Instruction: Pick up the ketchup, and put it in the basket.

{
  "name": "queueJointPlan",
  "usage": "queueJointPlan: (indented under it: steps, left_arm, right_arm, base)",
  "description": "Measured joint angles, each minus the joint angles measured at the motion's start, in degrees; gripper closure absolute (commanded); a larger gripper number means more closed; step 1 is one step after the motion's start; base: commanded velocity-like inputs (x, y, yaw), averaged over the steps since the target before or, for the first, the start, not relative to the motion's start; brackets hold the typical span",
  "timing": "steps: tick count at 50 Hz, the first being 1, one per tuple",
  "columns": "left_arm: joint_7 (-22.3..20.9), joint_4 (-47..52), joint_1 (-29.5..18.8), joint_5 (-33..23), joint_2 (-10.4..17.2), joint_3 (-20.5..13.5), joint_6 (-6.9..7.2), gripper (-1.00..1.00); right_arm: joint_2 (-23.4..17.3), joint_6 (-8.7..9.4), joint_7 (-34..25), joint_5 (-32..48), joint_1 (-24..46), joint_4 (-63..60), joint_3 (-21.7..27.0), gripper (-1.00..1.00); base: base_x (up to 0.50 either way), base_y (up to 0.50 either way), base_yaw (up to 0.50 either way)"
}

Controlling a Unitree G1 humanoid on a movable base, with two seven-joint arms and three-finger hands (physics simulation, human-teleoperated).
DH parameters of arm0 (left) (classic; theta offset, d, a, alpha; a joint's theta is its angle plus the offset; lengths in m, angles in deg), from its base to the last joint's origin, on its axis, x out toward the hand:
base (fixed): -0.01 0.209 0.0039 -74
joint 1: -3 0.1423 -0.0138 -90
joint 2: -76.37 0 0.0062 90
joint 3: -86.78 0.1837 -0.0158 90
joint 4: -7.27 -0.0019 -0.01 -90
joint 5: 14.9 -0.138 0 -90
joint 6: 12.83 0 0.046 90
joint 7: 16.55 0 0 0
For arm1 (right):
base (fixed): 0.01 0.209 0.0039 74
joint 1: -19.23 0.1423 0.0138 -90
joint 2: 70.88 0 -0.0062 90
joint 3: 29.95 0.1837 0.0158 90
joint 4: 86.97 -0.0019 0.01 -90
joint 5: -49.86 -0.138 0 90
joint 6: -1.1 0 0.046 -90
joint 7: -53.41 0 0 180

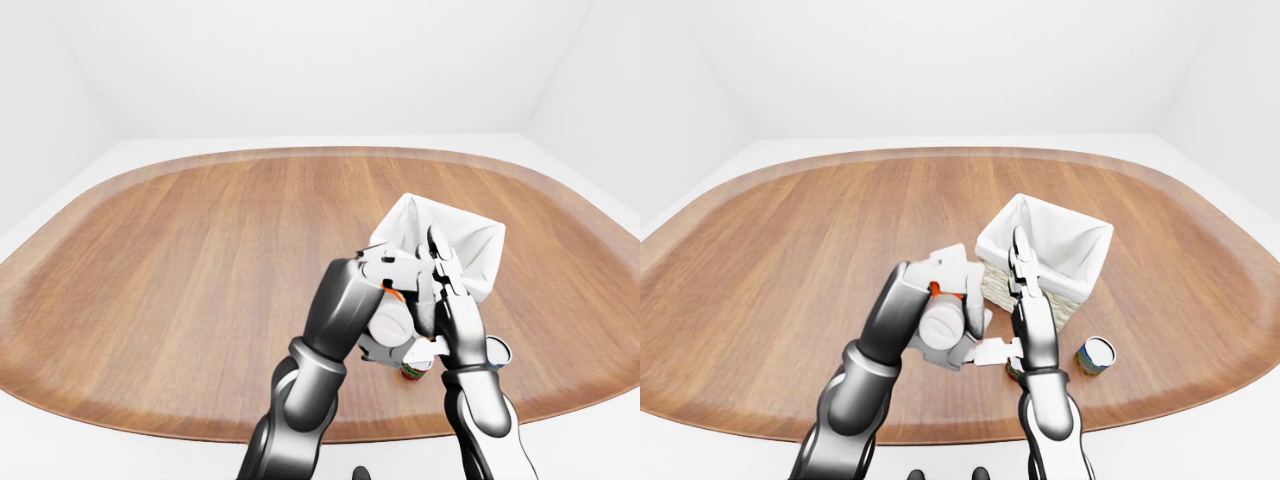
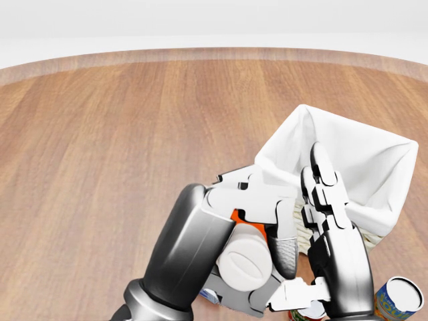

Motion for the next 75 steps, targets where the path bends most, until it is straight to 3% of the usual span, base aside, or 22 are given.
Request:
queueJointPlan:
  steps: [33,34,35,36,39,40,41,42,50,75]
  left_arm:
    - [1.26,3.53,2.34,-5.08,-1.13,12.17,0.00,0.91]
    - [1.25,3.59,2.36,-5.20,-1.14,12.34,0.00,0.91]
    - [1.18,3.67,2.38,-5.24,-1.16,12.48,0.00,0.91]
    - [1.19,3.73,2.39,-5.13,-1.17,12.61,0.00,0.91]
    - [1.39,3.85,2.41,-4.95,-1.20,12.95,0.00,0.90]
    - [1.67,3.85,2.36,-5.08,-1.24,13.07,-0.01,0.33]
    - [1.80,3.93,2.36,-5.20,-1.26,13.03,-0.01,-0.62]
    - [1.73,4.02,2.39,-5.02,-1.26,13.11,0.00,-1.00]
    - [1.93,4.58,2.41,-4.42,-1.31,13.19,0.00,-1.00]
    - [2.00,4.96,2.44,-3.64,-1.12,13.07,0.00,-1.00]
  right_arm:
    - [-0.01,0.00,0.18,-0.08,-0.42,-0.57,0.30,-1.00]
    - [-0.01,0.00,0.18,-0.09,-0.43,-0.57,0.31,0.40]
    - [-0.01,0.00,0.20,-0.10,-0.46,-0.54,0.35,0.84]
    - [-0.01,0.00,0.19,-0.11,-0.47,-0.51,0.36,1.00]
    - [-0.02,0.00,0.17,-0.14,-0.58,-0.40,0.39,1.00]
    - [-0.02,0.00,-0.13,-0.51,-0.63,-0.44,0.19,1.00]
    - [-0.02,0.00,-0.39,-0.80,-0.69,-0.45,-0.05,1.00]
    - [0.01,0.00,-0.36,-1.14,-0.70,-0.41,0.02,1.00]
    - [-0.02,0.00,-2.07,1.99,-0.74,-0.12,0.27,1.00]
    - [-0.06,0.00,-0.65,1.46,-0.85,0.54,0.28,1.00]
  base:
    - [0.00,0.00,0.00]
    - [0.00,0.00,0.00]
    - [0.00,0.00,0.00]
    - [0.00,0.00,0.00]
    - [0.00,0.00,0.00]
    - [0.00,0.00,0.00]
    - [0.00,0.00,0.00]
    - [0.00,0.00,0.00]
    - [0.00,0.00,0.00]
    - [0.00,0.00,0.00]
